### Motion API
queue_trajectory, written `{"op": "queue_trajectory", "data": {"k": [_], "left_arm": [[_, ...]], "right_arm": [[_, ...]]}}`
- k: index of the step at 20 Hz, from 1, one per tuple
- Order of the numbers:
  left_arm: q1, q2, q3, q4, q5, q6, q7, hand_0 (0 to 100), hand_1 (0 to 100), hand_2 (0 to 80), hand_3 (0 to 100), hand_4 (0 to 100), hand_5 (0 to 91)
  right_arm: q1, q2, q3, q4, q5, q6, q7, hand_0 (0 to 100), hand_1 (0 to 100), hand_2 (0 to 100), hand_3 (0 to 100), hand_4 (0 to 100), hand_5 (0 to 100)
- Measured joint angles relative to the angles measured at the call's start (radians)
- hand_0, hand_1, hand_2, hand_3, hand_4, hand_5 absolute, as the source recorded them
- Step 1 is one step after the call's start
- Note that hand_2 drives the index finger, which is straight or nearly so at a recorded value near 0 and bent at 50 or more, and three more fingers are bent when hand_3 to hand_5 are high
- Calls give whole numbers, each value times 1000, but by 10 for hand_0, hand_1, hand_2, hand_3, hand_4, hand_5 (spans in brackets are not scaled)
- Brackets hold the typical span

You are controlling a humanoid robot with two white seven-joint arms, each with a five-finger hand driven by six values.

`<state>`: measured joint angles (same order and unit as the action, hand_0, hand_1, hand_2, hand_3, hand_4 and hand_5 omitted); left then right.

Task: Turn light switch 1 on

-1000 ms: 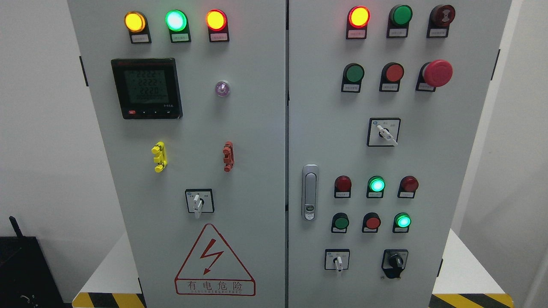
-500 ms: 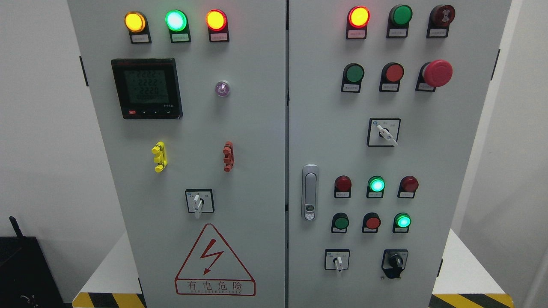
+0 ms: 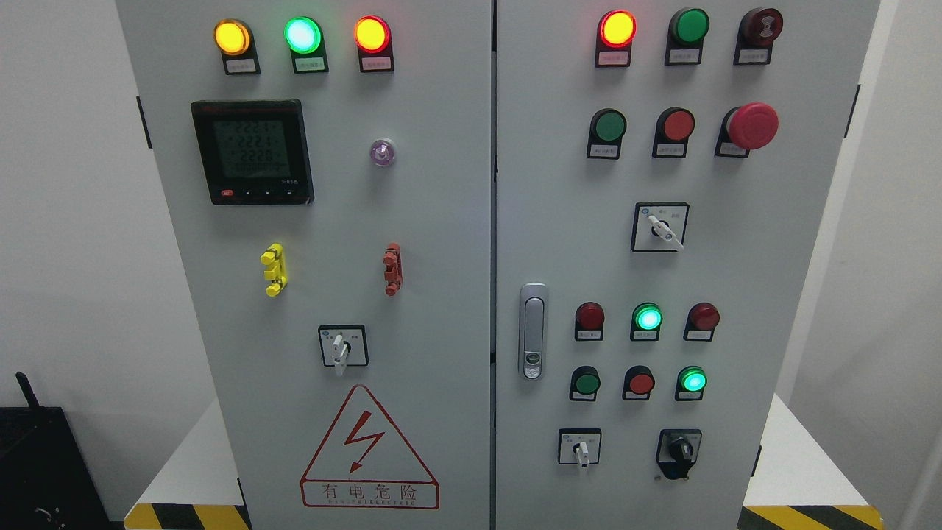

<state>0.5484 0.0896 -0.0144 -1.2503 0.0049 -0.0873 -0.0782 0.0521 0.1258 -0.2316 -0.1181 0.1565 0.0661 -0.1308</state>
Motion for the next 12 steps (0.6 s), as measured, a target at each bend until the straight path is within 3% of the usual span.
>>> {"op": "queue_trajectory", "data": {"k": [4,9,12], "left_arm": [[-16,3,14,-136,-2,-40,14,429,474,206,489,673,438],[-66,-5,35,-252,-4,-105,16,446,570,297,631,827,727],[-86,-8,45,-308,-4,-133,16,455,621,336,680,875,813]], "right_arm": [[0,0,0,0,0,0,0,502,0,0,0,0,0],[0,0,0,0,0,0,0,502,0,0,0,0,0],[0,0,0,0,0,0,0,502,0,0,0,0,0]]}}
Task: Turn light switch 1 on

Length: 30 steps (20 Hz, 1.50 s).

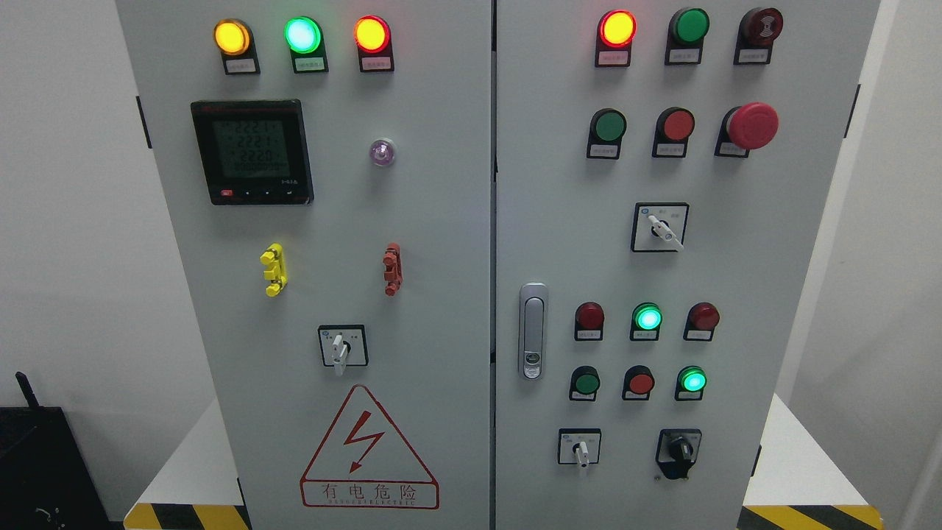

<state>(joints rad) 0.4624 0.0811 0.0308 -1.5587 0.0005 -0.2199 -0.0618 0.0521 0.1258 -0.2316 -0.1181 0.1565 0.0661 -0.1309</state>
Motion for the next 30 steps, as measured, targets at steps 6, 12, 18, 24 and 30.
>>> {"op": "queue_trajectory", "data": {"k": [6,12,18,24,30], "left_arm": [[-27,-9,-3,-107,0,-7,36,427,692,366,706,888,840],[-63,-16,-22,-230,0,155,132,403,777,384,713,890,838],[-121,-36,-68,-320,0,236,244,343,796,413,725,899,843],[-214,-64,-105,-375,-5,336,267,319,821,432,735,904,842],[-282,-103,-138,-407,-45,359,313,235,812,512,809,923,842]], "right_arm": [[0,0,0,0,0,0,0,502,0,0,0,0,0],[0,0,0,0,0,0,0,502,0,0,0,0,0],[0,0,0,0,0,0,0,502,0,0,0,0,0],[0,0,0,0,0,0,0,502,0,0,0,0,0],[-1,0,0,0,0,0,0,502,0,0,0,0,0]]}}
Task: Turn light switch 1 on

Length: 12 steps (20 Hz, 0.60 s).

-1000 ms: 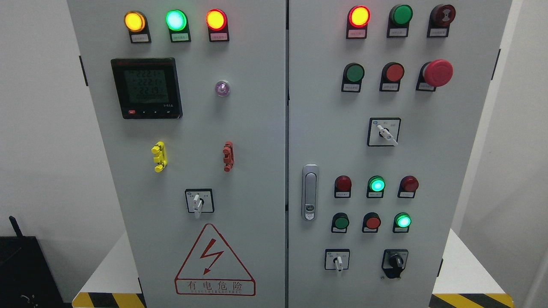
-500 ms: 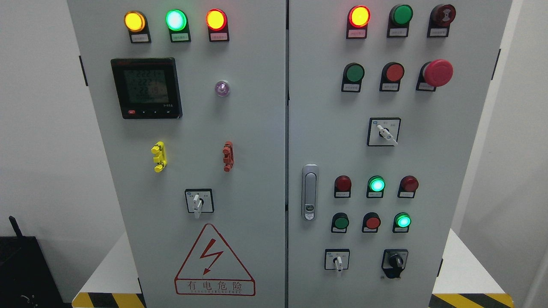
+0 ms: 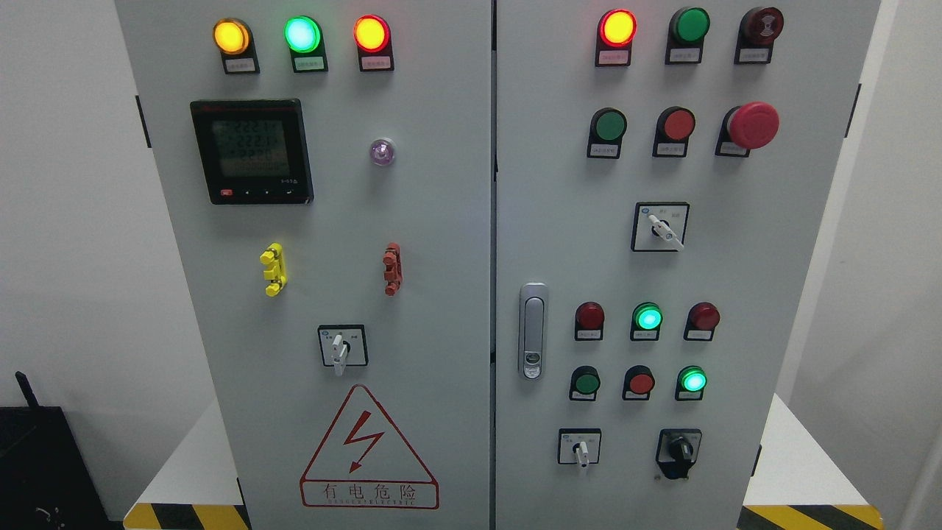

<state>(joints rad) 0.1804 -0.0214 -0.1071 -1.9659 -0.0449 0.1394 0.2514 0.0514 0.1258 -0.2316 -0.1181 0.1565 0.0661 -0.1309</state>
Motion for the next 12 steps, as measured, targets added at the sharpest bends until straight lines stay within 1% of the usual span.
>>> {"op": "queue_trajectory", "data": {"k": [5,12], "left_arm": [[-30,-21,-22,-15,-16,3,40,211,768,561,890,944,850],[-58,-42,-44,-27,-21,41,64,209,723,566,898,950,852]], "right_arm": [[0,0,0,0,0,0,0,502,0,0,0,0,0],[0,0,0,0,0,0,0,502,0,0,0,0,0]]}}
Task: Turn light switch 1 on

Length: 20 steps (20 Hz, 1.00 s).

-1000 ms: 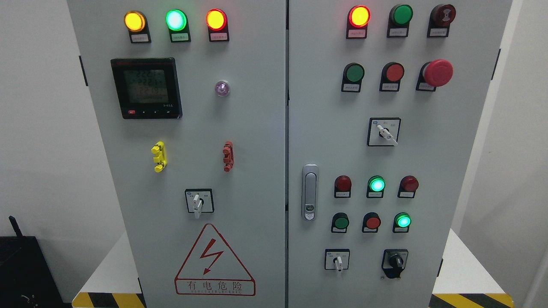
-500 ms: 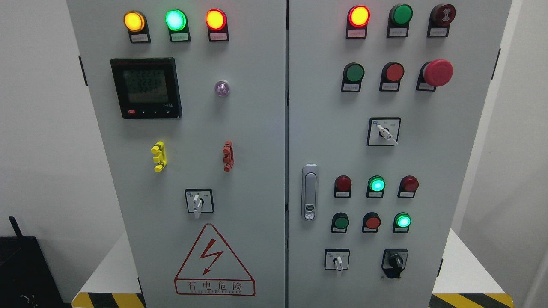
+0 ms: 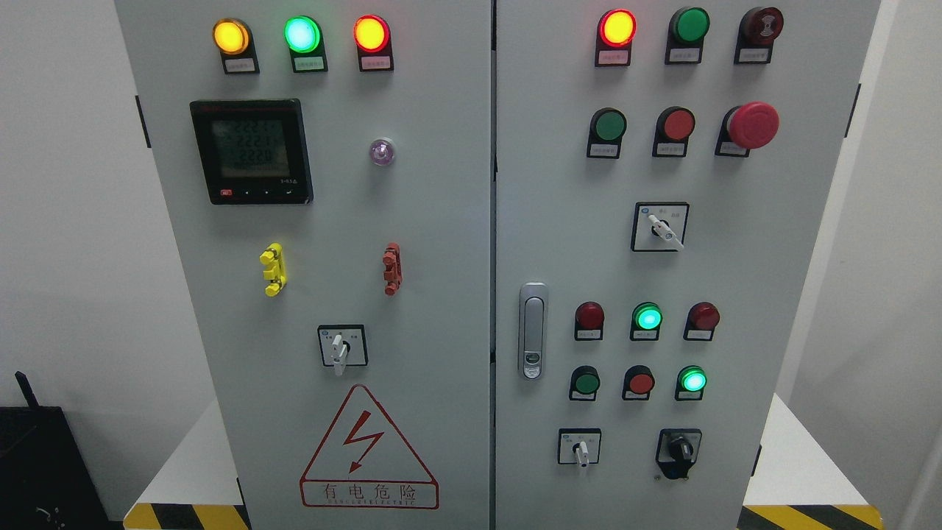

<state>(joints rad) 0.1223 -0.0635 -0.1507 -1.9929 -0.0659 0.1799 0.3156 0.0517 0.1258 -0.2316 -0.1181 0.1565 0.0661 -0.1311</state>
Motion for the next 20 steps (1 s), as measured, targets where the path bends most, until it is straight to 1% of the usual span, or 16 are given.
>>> {"op": "queue_trajectory", "data": {"k": [5,8,15,20], "left_arm": [[-35,-11,-7,-4,-1,40,18,218,714,565,899,949,851],[-69,-17,-9,-4,-2,51,39,223,712,565,896,949,852],[-107,-28,-10,-2,-4,80,72,195,701,565,888,944,850],[-154,-35,-10,3,-4,110,86,185,702,565,887,942,855]], "right_arm": [[0,0,0,0,0,0,0,502,0,0,0,0,0],[0,0,0,0,0,0,0,502,0,0,0,0,0],[0,0,0,0,0,0,0,502,0,0,0,0,0],[0,0,0,0,0,0,0,502,0,0,0,0,0]]}}
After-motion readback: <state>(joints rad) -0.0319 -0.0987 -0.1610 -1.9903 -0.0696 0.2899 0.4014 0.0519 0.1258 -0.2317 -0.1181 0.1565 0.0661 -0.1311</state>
